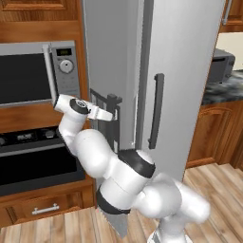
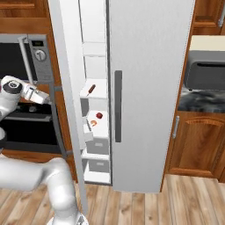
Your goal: Store the hot dog in the freezer for long-term storage. Close the freezer door after placing the cooked food.
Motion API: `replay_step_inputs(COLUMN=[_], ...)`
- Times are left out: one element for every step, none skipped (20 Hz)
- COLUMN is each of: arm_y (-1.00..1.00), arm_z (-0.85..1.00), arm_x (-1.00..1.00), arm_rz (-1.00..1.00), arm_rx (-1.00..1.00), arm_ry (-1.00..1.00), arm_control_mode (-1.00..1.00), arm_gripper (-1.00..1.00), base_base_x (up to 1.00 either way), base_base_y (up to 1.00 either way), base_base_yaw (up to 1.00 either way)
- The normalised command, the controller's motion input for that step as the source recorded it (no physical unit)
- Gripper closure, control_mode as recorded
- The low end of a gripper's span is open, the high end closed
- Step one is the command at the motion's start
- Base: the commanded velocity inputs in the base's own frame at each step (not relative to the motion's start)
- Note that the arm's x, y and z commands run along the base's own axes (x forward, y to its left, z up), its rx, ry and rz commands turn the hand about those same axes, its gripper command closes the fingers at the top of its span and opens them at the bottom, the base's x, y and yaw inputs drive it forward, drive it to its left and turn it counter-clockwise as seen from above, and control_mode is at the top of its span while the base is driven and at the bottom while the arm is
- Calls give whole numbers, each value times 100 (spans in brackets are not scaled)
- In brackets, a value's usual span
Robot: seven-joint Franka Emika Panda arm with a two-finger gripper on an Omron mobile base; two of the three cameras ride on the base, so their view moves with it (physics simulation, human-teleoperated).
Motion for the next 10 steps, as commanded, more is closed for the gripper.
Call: replay_step_inputs(arm_y=[-84,-84,-89,-91,-94,-100,-100,-100,-100,-83], arm_z=[-1,-1,0,0,0,0,0,0,0,0], arm_x=[71,71,73,76,81,86,79,60,29,0], arm_rz=[20,21,21,22,24,29,38,41,44,44], arm_rx=[1,2,3,3,3,5,6,7,6,5], arm_ry=[0,0,0,0,0,0,0,0,0,-2], arm_control_mode=[-100,-100,-100,-100,-100,-100,-100,-100,-100,-100], arm_gripper=[-100,-100,-100,-100,-100,-100,-100,-100,-100,-100], base_base_x=[0,0,0,0,0,0,0,0,0,0], base_base_y=[0,0,0,0,0,0,0,0,0,0], base_base_yaw=[0,0,0,0,0,0,0,0,0,0])
